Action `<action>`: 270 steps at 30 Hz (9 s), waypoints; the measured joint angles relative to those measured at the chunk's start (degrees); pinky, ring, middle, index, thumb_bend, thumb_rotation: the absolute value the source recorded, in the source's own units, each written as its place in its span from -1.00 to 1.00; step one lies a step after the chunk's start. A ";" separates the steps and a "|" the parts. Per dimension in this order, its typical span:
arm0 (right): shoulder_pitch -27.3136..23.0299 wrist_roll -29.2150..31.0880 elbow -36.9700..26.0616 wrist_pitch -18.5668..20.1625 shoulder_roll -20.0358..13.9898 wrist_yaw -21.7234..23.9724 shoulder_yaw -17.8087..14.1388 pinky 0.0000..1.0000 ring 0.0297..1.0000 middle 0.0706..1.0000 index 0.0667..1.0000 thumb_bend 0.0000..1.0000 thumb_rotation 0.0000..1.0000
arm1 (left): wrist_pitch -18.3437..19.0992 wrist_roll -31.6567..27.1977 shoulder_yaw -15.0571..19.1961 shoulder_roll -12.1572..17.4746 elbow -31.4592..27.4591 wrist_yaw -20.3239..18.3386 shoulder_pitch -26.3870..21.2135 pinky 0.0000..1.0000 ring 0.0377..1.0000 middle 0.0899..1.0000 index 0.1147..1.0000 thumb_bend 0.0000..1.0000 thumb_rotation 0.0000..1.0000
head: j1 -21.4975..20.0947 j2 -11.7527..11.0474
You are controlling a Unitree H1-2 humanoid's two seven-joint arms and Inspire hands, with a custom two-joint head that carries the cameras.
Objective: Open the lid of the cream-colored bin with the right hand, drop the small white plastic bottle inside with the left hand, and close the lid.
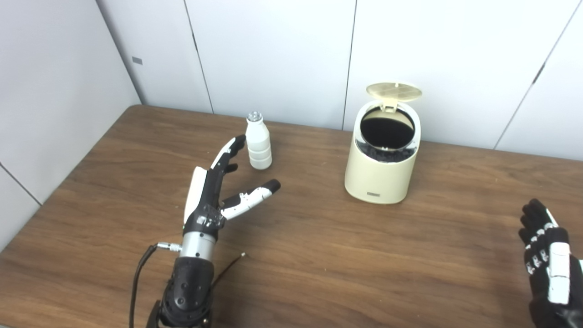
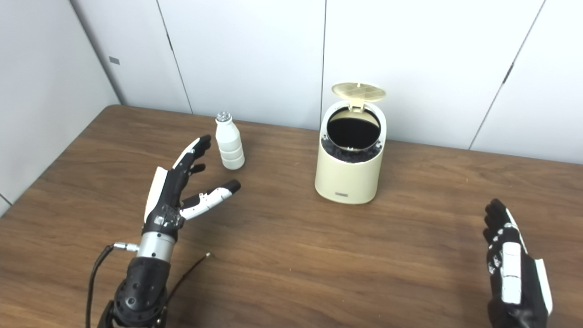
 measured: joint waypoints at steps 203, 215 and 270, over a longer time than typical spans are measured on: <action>-1.50 -12.28 6.76 -6.12 -0.55 -1.09 5.09 0.93 0.90 0.81 0.90 0.37 1.00 | -17.70 25.58 -18.90 -1.67 30.95 14.83 -33.29 -0.28 -0.32 -0.22 -0.14 0.00 -1.00 | -12.92 0.00; -2.02 -12.30 7.34 -6.41 -0.56 -1.77 4.94 0.85 0.84 0.81 0.91 0.44 1.00 | -18.02 26.26 -19.51 -1.31 34.82 18.31 -33.92 -0.33 -0.36 -0.23 -0.12 -0.01 -1.00 | -13.10 -0.18; -2.33 -12.21 7.62 -6.39 -0.77 -1.74 4.72 0.91 0.82 0.74 0.86 0.33 1.00 | -11.89 24.10 -20.95 -0.52 31.45 9.01 -34.17 -0.30 -0.19 0.01 0.18 1.00 -0.79 | -13.01 0.09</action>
